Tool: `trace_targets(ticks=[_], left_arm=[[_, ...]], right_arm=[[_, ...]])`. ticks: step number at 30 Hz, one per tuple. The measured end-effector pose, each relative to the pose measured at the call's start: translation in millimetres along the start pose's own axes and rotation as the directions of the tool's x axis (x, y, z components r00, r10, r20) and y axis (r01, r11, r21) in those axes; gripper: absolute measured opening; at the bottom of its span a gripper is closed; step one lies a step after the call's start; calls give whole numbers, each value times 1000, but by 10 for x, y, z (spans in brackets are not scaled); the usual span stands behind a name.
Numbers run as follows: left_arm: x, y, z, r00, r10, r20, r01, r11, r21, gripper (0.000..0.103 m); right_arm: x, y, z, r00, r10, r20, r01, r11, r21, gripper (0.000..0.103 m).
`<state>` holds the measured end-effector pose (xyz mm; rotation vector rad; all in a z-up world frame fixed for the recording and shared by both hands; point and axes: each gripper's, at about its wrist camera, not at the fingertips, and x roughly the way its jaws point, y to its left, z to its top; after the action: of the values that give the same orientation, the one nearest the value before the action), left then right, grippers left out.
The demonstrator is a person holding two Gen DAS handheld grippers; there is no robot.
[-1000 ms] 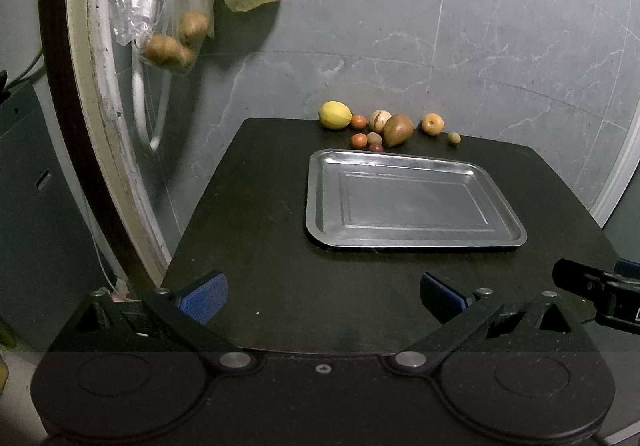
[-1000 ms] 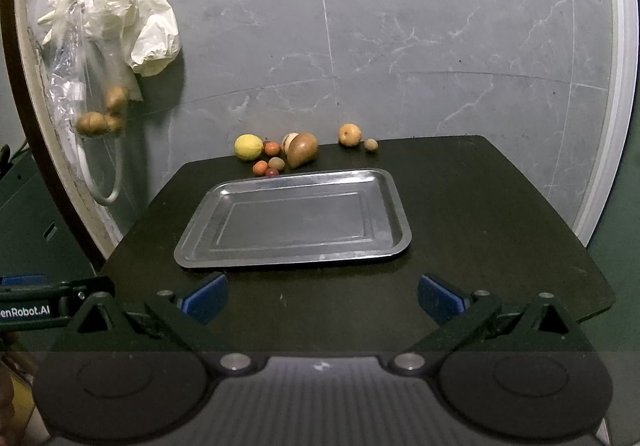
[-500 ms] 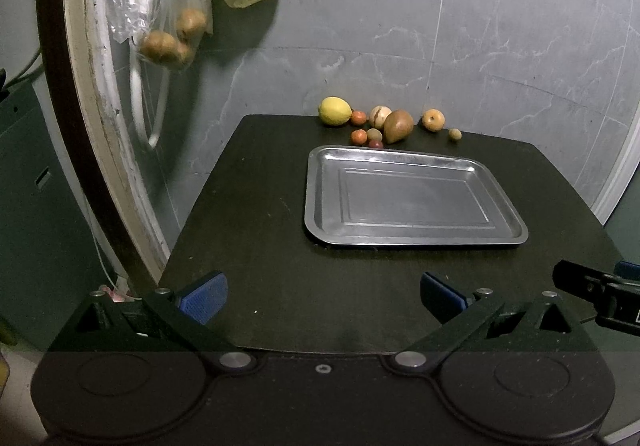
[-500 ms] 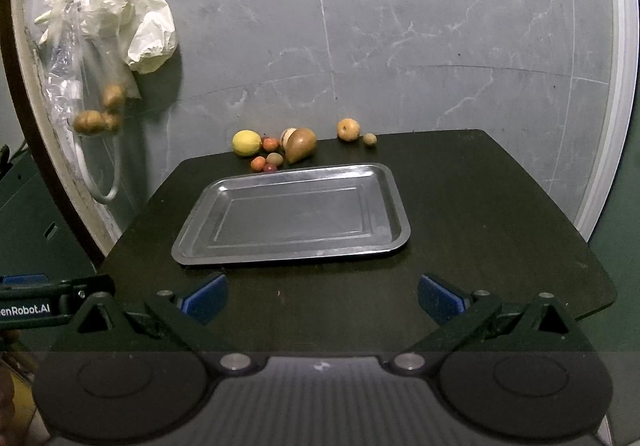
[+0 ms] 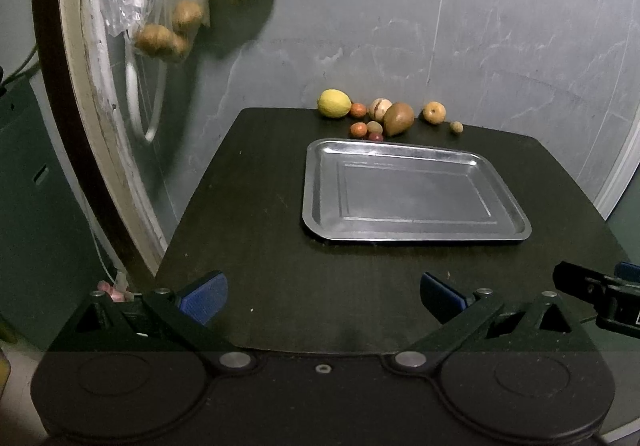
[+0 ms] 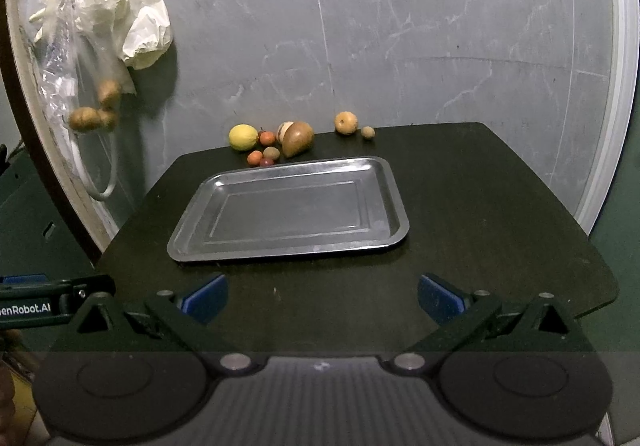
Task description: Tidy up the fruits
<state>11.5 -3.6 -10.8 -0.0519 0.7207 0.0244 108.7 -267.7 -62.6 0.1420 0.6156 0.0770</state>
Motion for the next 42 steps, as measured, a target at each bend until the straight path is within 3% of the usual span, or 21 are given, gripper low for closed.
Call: trace_targets(ticks=[16, 30, 42], left_arm=[[414, -126, 169, 995, 41, -92, -44, 999, -30, 102], [928, -486, 698, 983, 159, -86, -168, 980, -109, 102], [1062, -634, 912, 967, 232, -104, -240, 967, -80, 102]], right_arm=[[368, -121, 167, 996, 30, -87, -33, 999, -36, 103], [1075, -510, 666, 981, 138, -138, -151, 984, -92, 103], [1365, -629, 871, 965, 216, -150, -230, 969, -86, 103]])
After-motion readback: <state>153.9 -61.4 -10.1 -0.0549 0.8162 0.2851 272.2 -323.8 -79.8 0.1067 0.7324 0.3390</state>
